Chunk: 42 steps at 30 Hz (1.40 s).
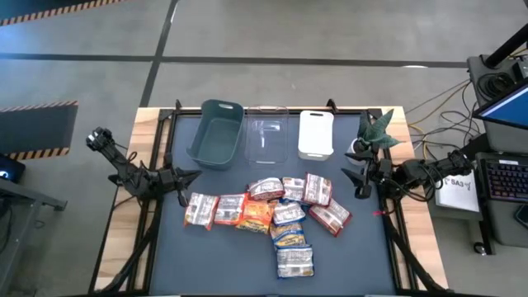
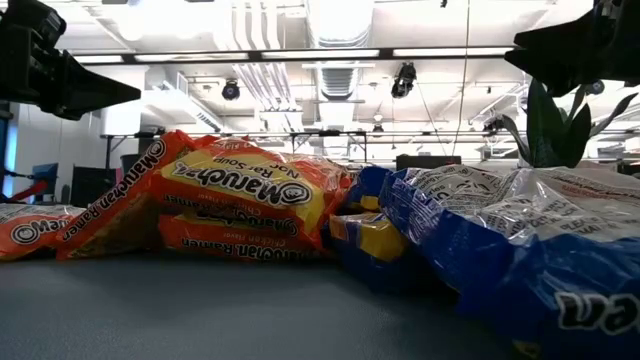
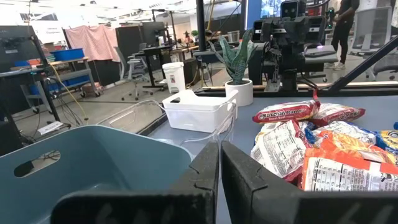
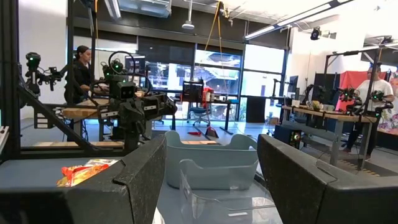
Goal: Sort Maruchan noodles
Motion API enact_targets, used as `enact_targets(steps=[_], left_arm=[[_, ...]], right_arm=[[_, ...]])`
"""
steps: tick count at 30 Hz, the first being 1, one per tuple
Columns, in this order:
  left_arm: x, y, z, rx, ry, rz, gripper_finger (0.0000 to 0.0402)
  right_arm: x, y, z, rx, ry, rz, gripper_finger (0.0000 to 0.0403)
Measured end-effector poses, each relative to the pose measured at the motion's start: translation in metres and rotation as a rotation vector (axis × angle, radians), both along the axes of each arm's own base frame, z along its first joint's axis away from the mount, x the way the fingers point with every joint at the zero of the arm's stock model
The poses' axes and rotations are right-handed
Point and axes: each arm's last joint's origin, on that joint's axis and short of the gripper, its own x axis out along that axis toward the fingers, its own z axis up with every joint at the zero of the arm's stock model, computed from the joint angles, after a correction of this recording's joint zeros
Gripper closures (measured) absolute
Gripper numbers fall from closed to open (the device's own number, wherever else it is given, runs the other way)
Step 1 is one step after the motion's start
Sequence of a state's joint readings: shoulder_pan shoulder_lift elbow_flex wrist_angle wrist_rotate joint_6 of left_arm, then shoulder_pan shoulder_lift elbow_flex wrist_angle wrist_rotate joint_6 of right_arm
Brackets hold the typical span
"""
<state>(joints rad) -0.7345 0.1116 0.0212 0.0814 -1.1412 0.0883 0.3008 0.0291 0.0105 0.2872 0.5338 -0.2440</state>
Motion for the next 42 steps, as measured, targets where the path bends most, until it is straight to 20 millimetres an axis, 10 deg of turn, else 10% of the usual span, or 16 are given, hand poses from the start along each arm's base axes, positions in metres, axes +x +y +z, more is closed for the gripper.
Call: enact_targets(steps=[19, 29, 42], left_arm=[[0.000, 0.000, 0.000, 0.000, 0.000, 0.000, 0.0402], [0.000, 0.000, 0.000, -0.002, -0.002, 0.000, 0.0402], [-0.007, 0.006, 0.039, -0.559, -0.474, -0.037, 0.0402]], right_arm=[[0.000, 0.000, 0.000, 0.004, -0.001, 0.001, 0.0165], [0.000, 0.000, 0.000, 0.361, -0.096, 0.088, 0.0165], [0.008, 0.003, 0.025, 0.478, -0.176, 0.143, 0.0165]])
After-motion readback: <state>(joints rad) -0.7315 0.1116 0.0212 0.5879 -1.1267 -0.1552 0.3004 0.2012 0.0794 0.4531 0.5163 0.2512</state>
